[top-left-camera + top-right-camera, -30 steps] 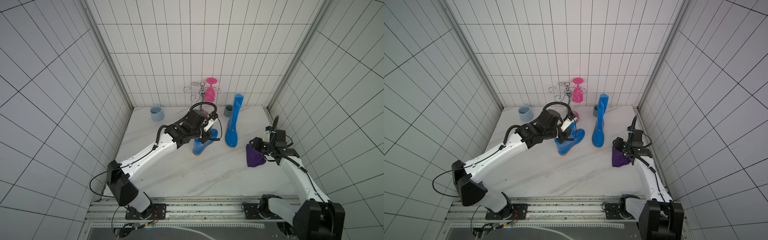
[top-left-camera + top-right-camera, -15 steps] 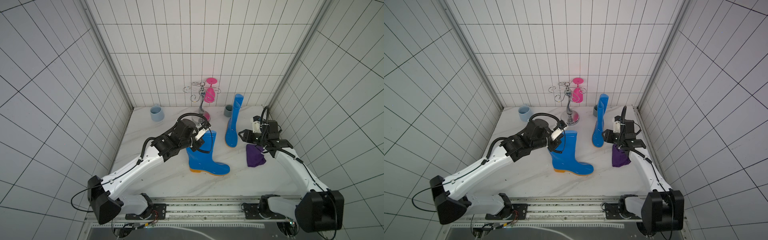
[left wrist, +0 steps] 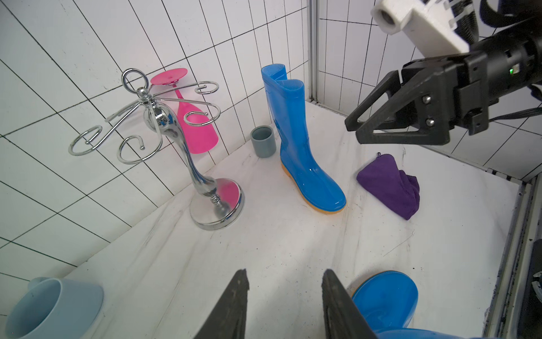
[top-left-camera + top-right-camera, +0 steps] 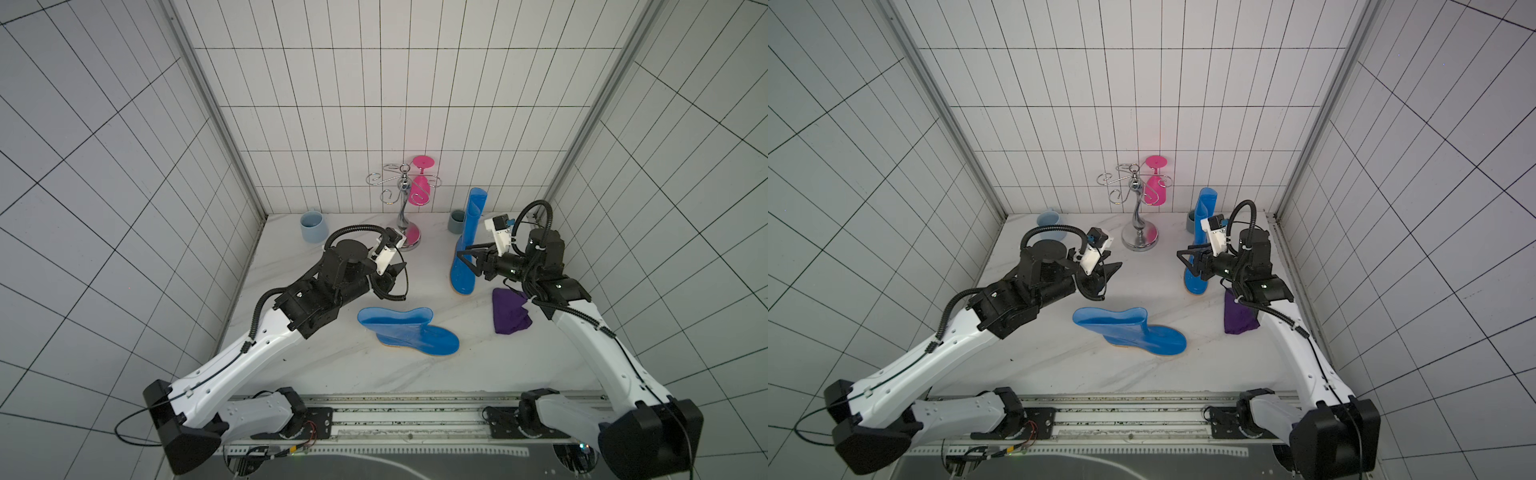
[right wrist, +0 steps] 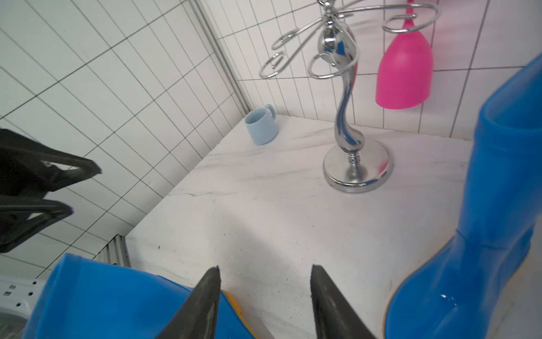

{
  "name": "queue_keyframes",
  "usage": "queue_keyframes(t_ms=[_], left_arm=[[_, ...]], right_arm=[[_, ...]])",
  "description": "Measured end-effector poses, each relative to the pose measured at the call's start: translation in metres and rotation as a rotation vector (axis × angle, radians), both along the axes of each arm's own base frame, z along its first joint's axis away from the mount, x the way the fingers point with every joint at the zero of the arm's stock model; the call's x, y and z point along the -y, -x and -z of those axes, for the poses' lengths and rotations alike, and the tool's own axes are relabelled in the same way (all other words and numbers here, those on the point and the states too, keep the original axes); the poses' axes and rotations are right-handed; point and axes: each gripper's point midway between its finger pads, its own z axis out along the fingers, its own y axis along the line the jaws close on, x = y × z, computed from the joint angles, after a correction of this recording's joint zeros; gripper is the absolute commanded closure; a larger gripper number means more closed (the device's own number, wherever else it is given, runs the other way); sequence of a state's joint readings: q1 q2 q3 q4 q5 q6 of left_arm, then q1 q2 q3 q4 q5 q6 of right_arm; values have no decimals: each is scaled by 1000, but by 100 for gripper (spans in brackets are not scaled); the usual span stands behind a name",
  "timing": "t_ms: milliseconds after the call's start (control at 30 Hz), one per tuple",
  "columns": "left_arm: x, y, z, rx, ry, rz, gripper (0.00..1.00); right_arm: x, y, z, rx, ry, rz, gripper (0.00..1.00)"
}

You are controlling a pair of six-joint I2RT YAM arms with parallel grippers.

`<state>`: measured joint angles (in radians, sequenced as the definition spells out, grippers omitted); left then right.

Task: Wipe the rubber boots with a cloth
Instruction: Adjust the rubber boot at the center of the board, then move the rubber boot to the center of the board.

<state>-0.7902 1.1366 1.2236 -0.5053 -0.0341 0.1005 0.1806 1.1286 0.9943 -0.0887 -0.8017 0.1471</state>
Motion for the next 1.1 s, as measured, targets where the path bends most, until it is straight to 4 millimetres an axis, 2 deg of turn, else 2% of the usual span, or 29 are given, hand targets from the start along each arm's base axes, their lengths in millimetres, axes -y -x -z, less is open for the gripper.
queue_keyframes(t_ms=[100,267,400,500,733,933,1100], left_arm=[[-9,7,2,-22,30,-20,59],[-31,26,3,-40,97,-57,59],[-44,36,10,-61,141,-79,60],[-47,41,21,-93,152,-83,61],[-50,52,44,-158,166,-72,62],[-57,59,41,-157,194,-75,62],[-58,60,39,-157,203,-76,62]], right_arm=[[-18,17,-4,19,-10,-108,47],[-47,45,4,8,0,-278,47],[-66,58,9,-2,26,-370,47],[-76,66,11,2,56,-421,47],[-94,78,13,9,117,-510,47],[-112,80,18,6,179,-573,47],[-130,83,32,-17,265,-616,49]])
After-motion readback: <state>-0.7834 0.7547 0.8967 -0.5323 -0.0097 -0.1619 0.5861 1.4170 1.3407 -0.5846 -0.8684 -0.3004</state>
